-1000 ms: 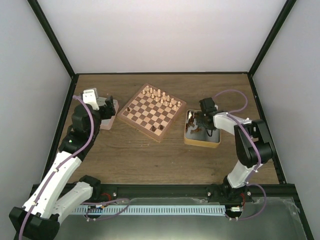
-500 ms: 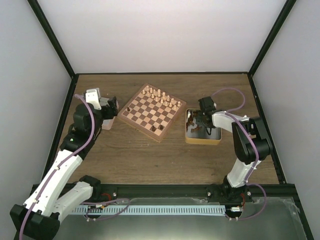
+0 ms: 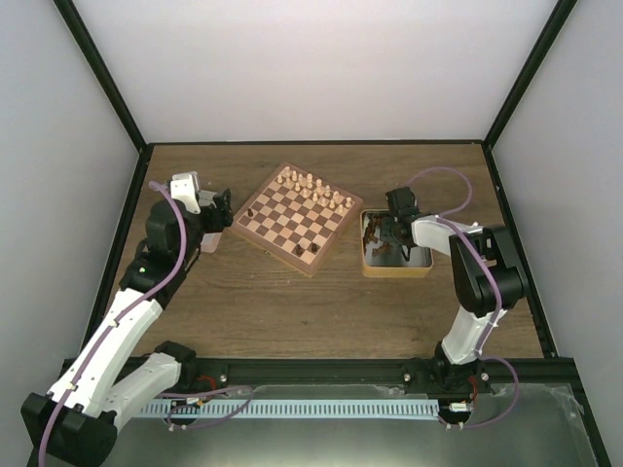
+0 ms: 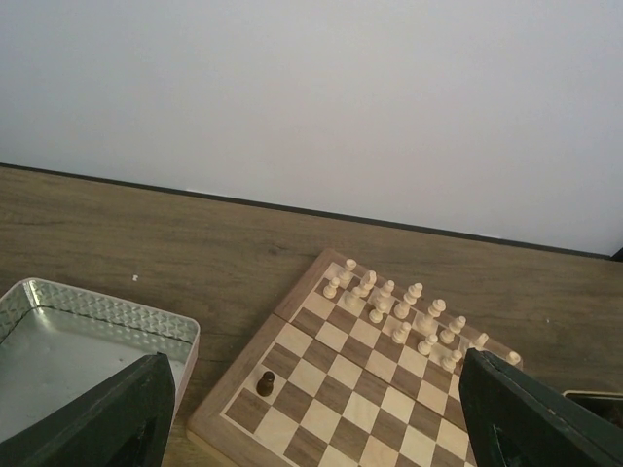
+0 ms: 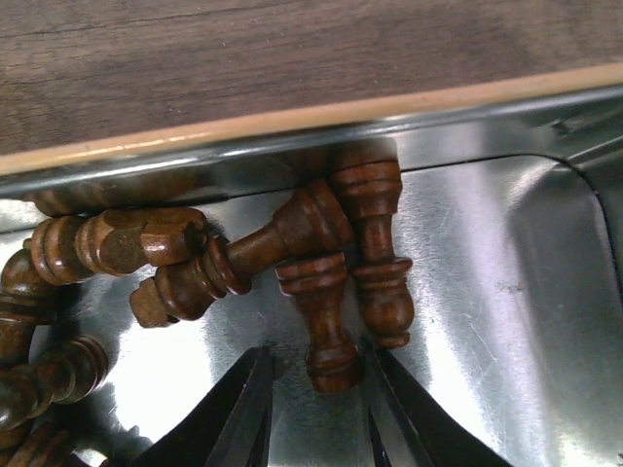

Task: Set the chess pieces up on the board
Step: Pick up the chess piece from the storage box.

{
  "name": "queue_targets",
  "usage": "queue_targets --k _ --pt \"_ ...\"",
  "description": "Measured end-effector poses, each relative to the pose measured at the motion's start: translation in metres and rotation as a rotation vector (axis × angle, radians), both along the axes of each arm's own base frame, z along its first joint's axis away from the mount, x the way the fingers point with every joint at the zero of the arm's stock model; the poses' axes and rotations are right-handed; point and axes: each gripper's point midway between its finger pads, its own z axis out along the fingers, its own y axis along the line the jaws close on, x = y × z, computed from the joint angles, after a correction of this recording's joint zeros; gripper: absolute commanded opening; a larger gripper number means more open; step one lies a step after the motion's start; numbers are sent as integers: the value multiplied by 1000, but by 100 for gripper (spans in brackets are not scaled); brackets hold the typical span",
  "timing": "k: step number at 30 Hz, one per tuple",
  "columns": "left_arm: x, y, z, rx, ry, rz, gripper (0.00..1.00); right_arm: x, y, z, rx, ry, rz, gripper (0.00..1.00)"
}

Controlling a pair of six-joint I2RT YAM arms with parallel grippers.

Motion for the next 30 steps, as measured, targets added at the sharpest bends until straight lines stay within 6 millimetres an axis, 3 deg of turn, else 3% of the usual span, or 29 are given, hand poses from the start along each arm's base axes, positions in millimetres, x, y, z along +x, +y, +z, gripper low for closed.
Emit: queue_targets --k 3,5,7,9,16,22,30 --pt "0 0 0 -2 0 0 82 3 1 0 -6 -9 15 27" --pt "0 0 0 -3 1 1 82 4 1 1 -9 -15 24 22" --pt "0 0 0 -4 1 1 82 6 3 2 -8 -23 35 9" --pt "0 0 0 -4 1 1 82 9 5 4 -1 -38 48 8" --pt "0 0 0 -5 1 1 82 16 9 16 13 -85 66 25" --pt "0 0 0 -7 1 1 82 18 9 19 14 -99 65 27" --pt "0 0 0 -6 2 2 82 18 6 0 -12 -59 55 28"
